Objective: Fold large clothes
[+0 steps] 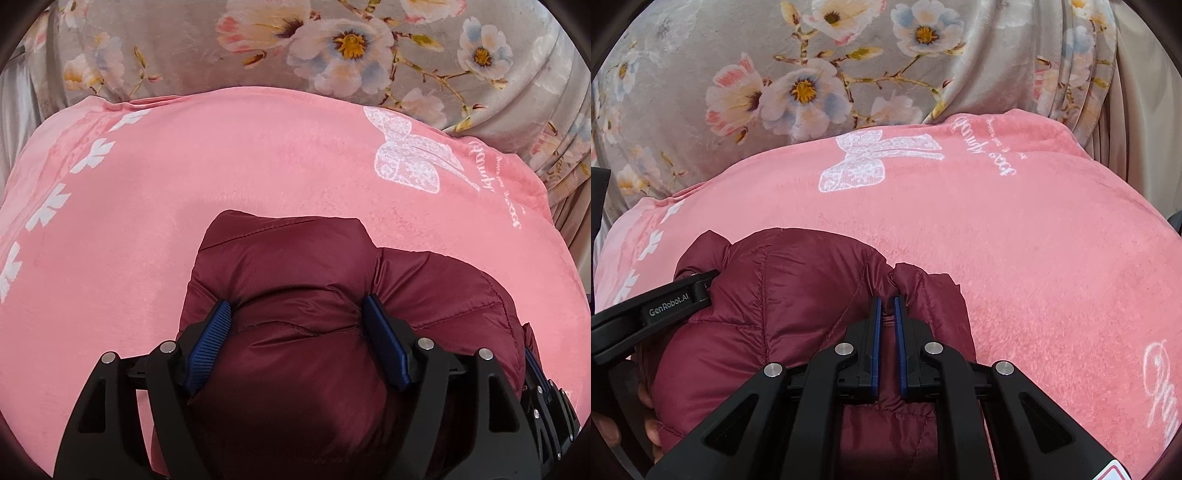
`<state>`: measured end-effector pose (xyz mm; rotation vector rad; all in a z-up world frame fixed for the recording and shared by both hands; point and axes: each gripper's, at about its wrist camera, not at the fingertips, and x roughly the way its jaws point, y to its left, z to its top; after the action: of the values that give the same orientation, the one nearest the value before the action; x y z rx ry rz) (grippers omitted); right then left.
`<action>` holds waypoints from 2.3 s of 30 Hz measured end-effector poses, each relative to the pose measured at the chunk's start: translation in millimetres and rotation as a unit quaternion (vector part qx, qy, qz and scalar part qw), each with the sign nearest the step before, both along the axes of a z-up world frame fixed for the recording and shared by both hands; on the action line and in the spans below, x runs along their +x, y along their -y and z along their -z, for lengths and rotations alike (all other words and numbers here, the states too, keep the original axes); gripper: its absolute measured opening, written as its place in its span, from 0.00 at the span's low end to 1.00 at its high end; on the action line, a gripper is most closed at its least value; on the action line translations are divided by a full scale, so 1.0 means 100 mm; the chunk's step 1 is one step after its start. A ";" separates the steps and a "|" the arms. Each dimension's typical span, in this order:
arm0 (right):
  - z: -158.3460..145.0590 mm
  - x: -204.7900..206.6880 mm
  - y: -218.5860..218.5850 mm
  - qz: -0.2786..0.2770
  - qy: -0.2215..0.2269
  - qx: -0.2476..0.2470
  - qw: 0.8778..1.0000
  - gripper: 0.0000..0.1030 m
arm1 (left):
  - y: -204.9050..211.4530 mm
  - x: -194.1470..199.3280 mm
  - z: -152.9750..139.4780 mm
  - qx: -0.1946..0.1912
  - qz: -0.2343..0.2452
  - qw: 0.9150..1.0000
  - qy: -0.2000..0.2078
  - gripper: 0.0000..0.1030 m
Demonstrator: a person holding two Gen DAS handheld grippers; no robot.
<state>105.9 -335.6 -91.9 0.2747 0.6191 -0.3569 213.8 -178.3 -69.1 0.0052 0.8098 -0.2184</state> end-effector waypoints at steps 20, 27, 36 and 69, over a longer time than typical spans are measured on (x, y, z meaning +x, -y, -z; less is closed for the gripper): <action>0.04 0.04 0.02 -0.002 -0.007 0.001 1.000 0.07 | 0.09 -0.04 0.08 0.030 -0.010 0.999 0.031 0.72; 0.08 0.04 0.04 -0.001 -0.012 0.000 1.000 0.07 | 0.13 -0.05 0.09 0.040 -0.013 0.998 0.036 0.72; -0.10 -0.32 0.08 -0.014 0.007 0.036 0.999 0.16 | -0.15 -0.07 -0.02 -0.017 0.023 1.000 -0.011 0.75; -0.82 -0.24 -1.52 -0.170 0.103 0.038 0.979 0.14 | -2.03 -0.30 -0.96 -0.167 0.121 0.978 0.043 0.33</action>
<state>82.2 -184.1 -9.5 0.2688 0.4642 0.0251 183.9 25.0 26.9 -0.2030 0.6770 -0.5795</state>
